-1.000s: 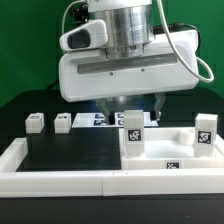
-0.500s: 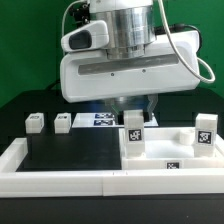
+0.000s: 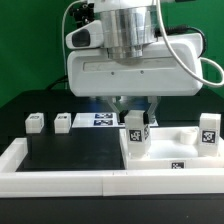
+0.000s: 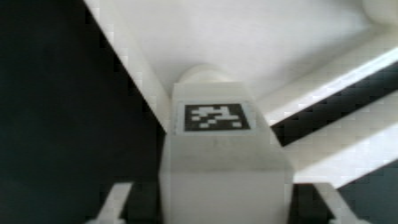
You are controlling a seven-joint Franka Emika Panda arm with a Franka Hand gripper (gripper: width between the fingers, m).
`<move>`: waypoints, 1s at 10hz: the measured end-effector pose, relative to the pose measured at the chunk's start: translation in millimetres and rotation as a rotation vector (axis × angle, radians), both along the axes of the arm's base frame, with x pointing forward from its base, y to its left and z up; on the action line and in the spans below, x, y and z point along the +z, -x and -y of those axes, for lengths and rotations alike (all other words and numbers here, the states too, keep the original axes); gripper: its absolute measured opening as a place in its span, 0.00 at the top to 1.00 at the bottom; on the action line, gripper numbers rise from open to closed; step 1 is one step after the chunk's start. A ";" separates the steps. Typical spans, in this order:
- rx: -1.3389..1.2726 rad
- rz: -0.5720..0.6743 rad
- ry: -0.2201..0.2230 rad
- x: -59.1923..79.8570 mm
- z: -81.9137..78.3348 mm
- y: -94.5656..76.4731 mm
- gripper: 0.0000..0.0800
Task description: Assemble square table
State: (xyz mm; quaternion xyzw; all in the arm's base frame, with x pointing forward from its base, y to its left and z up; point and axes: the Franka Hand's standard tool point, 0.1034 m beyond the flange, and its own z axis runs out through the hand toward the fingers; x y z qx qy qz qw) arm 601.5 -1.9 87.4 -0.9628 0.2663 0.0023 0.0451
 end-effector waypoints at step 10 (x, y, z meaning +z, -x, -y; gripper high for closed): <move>-0.714 -0.033 0.004 -0.2 -0.1 -0.4 0.63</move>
Offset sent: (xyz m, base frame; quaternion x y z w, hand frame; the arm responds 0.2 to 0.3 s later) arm -0.0062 0.0048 -0.0043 0.0012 0.0239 0.2937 0.9556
